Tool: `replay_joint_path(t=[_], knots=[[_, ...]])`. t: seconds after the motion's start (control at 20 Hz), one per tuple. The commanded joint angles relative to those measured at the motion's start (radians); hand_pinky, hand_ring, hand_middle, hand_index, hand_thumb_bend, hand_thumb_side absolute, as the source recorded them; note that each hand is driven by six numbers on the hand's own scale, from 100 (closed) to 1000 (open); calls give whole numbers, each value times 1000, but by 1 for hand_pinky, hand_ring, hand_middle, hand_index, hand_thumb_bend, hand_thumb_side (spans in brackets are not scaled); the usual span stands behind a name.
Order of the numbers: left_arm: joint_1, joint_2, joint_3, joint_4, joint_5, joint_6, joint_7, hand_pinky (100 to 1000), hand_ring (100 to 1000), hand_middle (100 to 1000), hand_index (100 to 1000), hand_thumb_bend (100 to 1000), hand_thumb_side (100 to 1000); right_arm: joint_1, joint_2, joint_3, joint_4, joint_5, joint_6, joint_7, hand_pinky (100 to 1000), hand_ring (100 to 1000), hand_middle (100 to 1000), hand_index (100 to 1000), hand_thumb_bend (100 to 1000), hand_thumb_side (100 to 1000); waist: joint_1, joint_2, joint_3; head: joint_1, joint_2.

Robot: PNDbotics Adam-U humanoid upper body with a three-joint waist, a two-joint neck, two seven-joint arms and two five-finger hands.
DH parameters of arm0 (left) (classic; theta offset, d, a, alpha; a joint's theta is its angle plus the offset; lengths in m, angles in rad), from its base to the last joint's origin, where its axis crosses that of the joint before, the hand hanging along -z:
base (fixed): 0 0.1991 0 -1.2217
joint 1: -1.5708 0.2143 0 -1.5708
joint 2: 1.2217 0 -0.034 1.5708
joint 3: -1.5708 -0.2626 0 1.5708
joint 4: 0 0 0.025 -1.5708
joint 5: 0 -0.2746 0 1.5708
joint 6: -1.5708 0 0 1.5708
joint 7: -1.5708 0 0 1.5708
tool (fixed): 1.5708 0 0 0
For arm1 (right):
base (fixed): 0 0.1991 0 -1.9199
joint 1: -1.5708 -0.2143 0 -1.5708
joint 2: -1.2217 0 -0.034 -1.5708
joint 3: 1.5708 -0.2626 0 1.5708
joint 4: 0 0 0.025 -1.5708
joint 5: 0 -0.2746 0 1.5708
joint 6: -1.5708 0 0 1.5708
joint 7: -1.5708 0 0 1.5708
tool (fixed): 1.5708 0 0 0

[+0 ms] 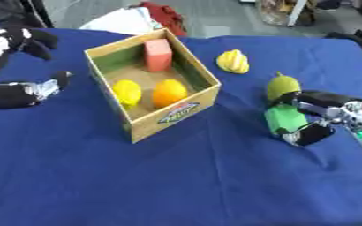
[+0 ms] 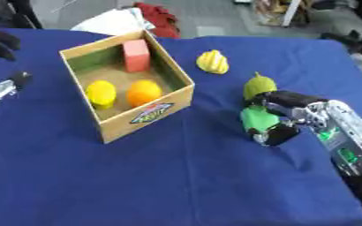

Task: Pick up objects on the table and place them in the box.

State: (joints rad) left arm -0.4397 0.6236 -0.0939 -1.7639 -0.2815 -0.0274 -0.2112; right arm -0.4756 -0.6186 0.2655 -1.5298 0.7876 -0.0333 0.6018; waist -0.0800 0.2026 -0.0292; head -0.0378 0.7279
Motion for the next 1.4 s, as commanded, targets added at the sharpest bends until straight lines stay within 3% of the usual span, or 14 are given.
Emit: replay_joint_path(t=[0.05, 0.25, 0.4, 0.65, 0.85, 1.0, 1.1, 1.2, 1.3, 1.4], knots=[[-6, 13, 17, -13, 8, 2, 3, 719, 628, 656, 792, 411, 456, -21, -20, -37, -59, 8, 10, -50, 372, 499, 584, 716, 100, 100, -10, -30, 0, 3, -12], [-2, 5, 23, -18, 16, 3, 9, 718, 627, 655, 791, 409, 454, -78, -31, -59, -137, -50, 26, -119, 347, 475, 554, 707, 100, 100, -10, -35, 9, 3, -9], [-3, -10, 23, -23, 26, 3, 11, 716, 626, 653, 790, 406, 451, -155, -30, -33, -147, -104, 24, -167, 346, 472, 551, 717, 100, 100, -11, -41, 29, -5, -9], [-23, -44, 15, -41, 48, 0, 10, 714, 625, 653, 788, 406, 444, -293, 29, -1, -54, -187, 15, -187, 339, 463, 542, 722, 100, 105, -14, -44, 81, -39, -14], [-36, -70, 17, -70, 71, -1, 13, 714, 625, 652, 787, 383, 439, -405, 98, 3, 59, -195, 20, -208, 358, 471, 550, 738, 100, 125, -15, -40, 132, -70, -22], [-38, -85, 17, -81, 84, 3, 15, 711, 622, 650, 786, 370, 441, -458, 143, 1, 142, -165, 18, -236, 520, 579, 639, 834, 100, 231, -18, -37, 157, -92, -25], [-36, -91, 17, -81, 91, 7, 15, 709, 621, 648, 785, 367, 444, -478, 174, 5, 201, -149, 9, -252, 608, 690, 742, 936, 100, 411, -19, -34, 164, -99, -28], [-35, -96, 15, -81, 96, 8, 14, 708, 620, 647, 785, 362, 446, -489, 196, 13, 249, -132, -12, -275, 774, 848, 866, 981, 170, 548, -20, -31, 164, -102, -30], [-34, -99, 14, -79, 96, 9, 12, 708, 620, 647, 785, 357, 448, -491, 205, 27, 274, -102, -33, -285, 881, 940, 944, 1000, 209, 597, -22, -28, 160, -104, -30], [-33, -100, 14, -78, 96, 8, 11, 708, 620, 647, 784, 356, 449, -487, 206, 30, 271, -70, -47, -297, 901, 950, 961, 1000, 212, 618, -23, -27, 151, -101, -30]])
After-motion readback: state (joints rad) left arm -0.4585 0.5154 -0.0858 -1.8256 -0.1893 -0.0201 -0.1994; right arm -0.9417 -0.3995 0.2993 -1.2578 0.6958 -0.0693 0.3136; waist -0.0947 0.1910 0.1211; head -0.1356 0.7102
